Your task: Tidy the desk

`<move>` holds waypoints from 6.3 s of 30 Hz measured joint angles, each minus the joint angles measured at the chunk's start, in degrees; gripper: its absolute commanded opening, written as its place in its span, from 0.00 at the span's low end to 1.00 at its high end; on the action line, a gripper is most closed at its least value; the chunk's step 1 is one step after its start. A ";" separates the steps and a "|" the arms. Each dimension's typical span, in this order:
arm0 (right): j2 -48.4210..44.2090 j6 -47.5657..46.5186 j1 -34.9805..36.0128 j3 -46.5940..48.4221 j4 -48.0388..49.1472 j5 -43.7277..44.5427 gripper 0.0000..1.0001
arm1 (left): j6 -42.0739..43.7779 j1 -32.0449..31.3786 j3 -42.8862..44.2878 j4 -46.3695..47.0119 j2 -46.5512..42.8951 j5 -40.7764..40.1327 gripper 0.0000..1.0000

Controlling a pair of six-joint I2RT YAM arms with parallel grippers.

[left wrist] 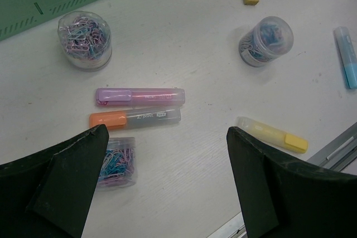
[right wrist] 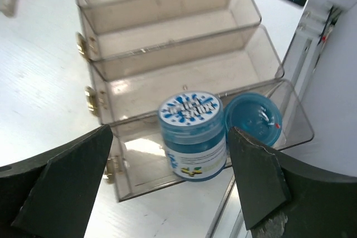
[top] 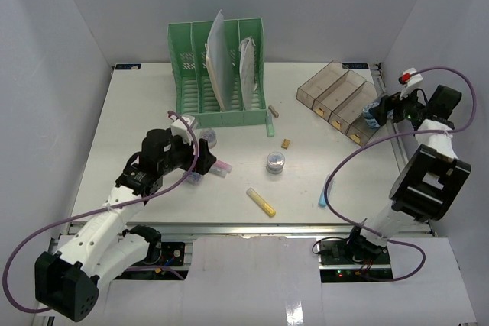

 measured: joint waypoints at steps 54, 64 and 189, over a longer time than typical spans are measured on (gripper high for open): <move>2.36 20.16 68.25 -5.39 -15.32 49.11 0.95 | -7.46 0.91 0.04 -6.60 -4.28 -16.58 0.98; 2.36 17.38 68.53 -5.39 -15.96 49.18 0.65 | -7.31 0.91 0.04 -6.60 -4.48 -16.51 0.98; -13.84 3.21 25.65 -7.87 -7.44 13.16 0.90 | -14.10 0.91 -0.87 -6.10 -6.48 -10.67 0.98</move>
